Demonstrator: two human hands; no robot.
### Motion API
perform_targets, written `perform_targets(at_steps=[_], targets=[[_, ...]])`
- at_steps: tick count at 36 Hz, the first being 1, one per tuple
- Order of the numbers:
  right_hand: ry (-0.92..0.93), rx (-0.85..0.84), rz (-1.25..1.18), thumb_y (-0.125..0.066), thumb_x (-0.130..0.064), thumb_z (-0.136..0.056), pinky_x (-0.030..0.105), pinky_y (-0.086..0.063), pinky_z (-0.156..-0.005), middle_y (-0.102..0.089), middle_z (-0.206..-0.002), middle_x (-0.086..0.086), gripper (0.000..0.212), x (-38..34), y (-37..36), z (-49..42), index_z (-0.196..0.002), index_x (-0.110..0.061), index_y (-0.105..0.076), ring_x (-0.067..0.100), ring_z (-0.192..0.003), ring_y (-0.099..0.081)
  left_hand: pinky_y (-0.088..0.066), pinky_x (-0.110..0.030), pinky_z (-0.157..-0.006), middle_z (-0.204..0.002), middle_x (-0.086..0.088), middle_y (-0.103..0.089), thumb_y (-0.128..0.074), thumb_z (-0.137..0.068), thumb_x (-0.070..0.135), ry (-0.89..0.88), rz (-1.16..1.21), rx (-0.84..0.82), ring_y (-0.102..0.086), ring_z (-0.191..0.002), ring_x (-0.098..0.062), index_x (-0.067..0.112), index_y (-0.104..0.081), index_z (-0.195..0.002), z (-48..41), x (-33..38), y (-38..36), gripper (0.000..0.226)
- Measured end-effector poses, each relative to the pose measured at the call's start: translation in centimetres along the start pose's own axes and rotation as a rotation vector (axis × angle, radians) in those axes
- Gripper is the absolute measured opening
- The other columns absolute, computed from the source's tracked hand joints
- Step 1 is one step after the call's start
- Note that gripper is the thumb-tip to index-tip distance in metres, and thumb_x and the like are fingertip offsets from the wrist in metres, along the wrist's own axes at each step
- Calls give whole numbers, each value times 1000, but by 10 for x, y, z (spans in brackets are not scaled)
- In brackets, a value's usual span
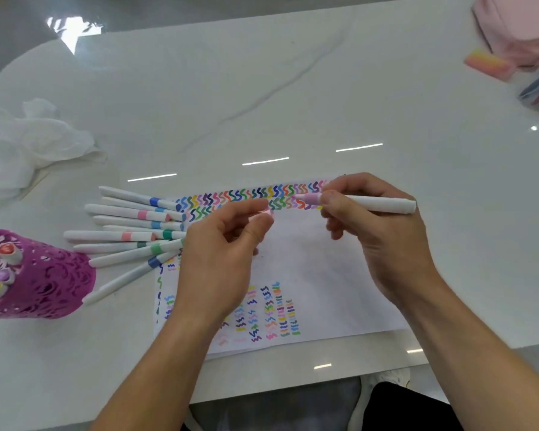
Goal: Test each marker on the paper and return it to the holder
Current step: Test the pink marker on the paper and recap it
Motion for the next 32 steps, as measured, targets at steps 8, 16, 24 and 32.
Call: perform_targets(at_steps=[8, 16, 24, 32], targets=[[-71, -76, -84, -75, -20, -83, 28, -49, -56, -72, -69, 5, 5, 5, -28, 8, -80, -16, -76, 22, -59, -59, -53, -22, -75, -97, 1, -78, -64, -98, 14, 115, 223, -92, -65, -78, -9, 22, -77, -103, 4, -15, 9, 16], [-90, -100, -28, -76, -21, -81, 26, -50, -53, -67, -63, 4, 7, 10, -46, 9, -74, -21, -77, 20, -54, -61, -56, -21, -74, -94, 6, -77, -60, -100, 15, 2, 112, -151, -67, -79, -8, 27, -74, -106, 8, -1, 16, 20], [-129, -170, -5, -80, -26, -83, 28, -56, -59, -74, -72, 9, 5, 15, -55, 14, -81, -22, -80, 23, -61, -69, -56, -20, -71, -87, 1, -76, -59, -100, 11, -25, 87, -181, -71, -77, -13, 26, -74, -102, 10, 3, 18, 22], [-123, -183, -106, -79, -24, -85, 30, -60, -61, -77, -75, 14, 10, 8, -63, 16, -85, -14, -83, 29, -66, -75, -58, -26, -69, -79, -7, -76, -62, -97, 8, -25, 218, -140, -71, -70, -19, 16, -77, -101, 8, 4, 24, 17]])
Point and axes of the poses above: each hand's wrist, its own z-axis away from the middle knuckle, its own y-axis out of the back of the hand, x = y × z, the point moved 10 cm from there along -z, towards the middle knuckle
